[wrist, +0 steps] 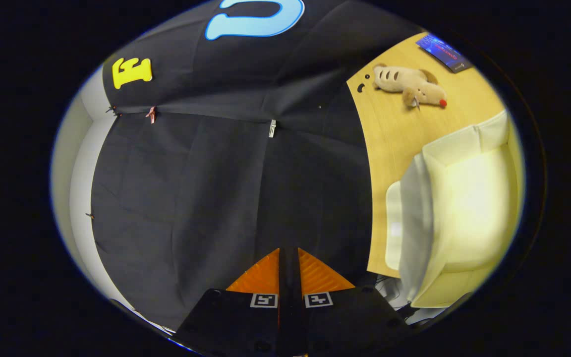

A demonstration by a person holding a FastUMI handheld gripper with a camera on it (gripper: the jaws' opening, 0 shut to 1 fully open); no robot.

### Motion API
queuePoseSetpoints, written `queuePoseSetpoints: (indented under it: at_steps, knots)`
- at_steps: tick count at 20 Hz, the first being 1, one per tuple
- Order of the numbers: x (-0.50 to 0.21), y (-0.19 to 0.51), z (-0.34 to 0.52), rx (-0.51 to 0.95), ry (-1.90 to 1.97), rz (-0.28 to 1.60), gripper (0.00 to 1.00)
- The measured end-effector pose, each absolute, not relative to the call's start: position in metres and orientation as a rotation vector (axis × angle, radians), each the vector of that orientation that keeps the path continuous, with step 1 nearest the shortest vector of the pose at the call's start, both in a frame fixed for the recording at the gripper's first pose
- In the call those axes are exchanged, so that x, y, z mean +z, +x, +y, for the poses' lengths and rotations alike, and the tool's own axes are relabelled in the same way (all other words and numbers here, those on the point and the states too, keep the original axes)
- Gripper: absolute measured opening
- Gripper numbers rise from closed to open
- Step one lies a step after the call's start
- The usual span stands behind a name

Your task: Open the storage box then place both shoes into the box .Put the left shoe in first, then the right shoe, with the right side of both shoes facing outward in a uniform manner.

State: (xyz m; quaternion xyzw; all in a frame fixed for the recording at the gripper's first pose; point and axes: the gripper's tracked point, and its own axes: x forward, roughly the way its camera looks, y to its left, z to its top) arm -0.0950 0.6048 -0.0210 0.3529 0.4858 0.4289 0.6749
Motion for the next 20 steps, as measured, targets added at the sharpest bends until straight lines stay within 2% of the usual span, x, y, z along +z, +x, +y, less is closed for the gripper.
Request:
queuePoseSetpoints:
  at_steps: [1,3,5,10,20]
  knots:
    - [-0.023,-0.093,0.598,0.965,0.775,1.076,0.05]
    - [-0.023,-0.090,0.579,0.967,0.744,1.039,0.12]
    - [-0.025,-0.088,0.556,0.965,0.700,0.998,0.34]
    - [-0.045,-0.077,0.481,0.920,0.481,0.865,0.96]
    - [-0.105,-0.019,0.277,0.645,0.032,0.695,0.99]
